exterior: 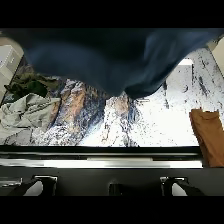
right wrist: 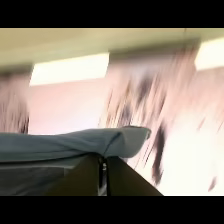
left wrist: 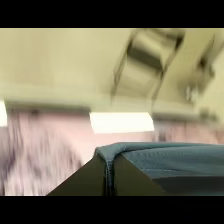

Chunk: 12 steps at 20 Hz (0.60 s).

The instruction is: Fold the clothes and pants, and hang the long-sleeved shirts on hangers.

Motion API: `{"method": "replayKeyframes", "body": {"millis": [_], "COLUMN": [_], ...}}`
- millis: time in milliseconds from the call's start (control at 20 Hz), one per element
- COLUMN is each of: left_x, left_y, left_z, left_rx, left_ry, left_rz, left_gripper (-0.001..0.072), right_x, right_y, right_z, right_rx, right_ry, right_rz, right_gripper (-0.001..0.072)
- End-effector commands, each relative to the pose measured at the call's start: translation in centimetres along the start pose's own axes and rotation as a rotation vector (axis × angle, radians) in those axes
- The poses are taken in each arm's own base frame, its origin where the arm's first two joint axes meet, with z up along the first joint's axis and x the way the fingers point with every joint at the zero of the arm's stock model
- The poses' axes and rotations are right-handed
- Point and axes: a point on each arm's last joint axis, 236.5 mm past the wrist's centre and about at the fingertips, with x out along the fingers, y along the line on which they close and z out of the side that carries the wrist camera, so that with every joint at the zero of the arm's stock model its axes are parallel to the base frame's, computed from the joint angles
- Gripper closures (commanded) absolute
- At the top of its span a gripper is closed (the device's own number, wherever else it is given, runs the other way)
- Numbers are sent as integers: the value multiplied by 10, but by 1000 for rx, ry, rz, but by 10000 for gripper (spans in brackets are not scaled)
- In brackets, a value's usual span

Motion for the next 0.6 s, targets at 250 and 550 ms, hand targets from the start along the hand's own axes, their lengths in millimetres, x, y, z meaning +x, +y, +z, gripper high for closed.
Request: {"method": "replayKeyframes", "body": {"millis": [250, 550], "left_x": [-179, -141], "left_y": [-137, -86], "left_z": [114, 82], "left_rx": [238, 167], "left_ry": [-458, -275], "left_rz": [-18, 96], "left_gripper": [680, 680], "right_x": [-242, -182], "right_y": [63, 35], "right_z": [113, 77], "right_rx": [-189, -111], "right_ry": [-582, -350], "right_rz": [-96, -121], "right_gripper": [677, 677]}}
